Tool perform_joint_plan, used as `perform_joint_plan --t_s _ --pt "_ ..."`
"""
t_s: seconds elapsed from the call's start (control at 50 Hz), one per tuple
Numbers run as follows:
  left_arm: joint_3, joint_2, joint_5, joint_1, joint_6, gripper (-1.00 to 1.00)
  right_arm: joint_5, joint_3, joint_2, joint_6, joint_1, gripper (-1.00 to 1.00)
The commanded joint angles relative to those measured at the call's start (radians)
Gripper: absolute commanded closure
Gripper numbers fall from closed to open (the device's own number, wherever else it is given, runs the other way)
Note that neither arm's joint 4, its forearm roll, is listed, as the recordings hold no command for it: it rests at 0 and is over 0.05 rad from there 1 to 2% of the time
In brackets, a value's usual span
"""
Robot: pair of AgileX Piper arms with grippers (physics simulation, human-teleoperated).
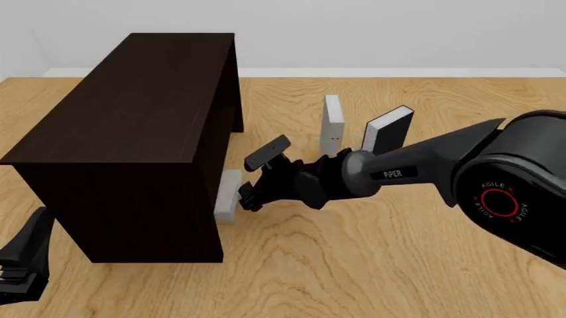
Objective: Pick up the book on the right and place it under the cabinet shelf.
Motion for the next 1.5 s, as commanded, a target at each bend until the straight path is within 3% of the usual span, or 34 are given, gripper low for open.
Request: perform_joint_plan --t_s 0.02,1.06,1.3,1.5 --pt "0.000 0.000 0.000 0.000 0.000 -1.00 0.010 -0.049 0.013 0.032 0.026 -1.00" --pt "0.000 0.000 0.000 0.000 0.000 -1.00 0.045 -0.151 0.055 0.040 0.041 -1.00" --pt "0.000 0.000 0.000 0.000 0.000 -1.00 0.028 -0.088 0.013 0.044 0.005 -1.00" --pt "0.000 0.000 0.000 0.000 0.000 -1.00 -0.005 0.028 -0.088 0.030 -0.031 -1.00"
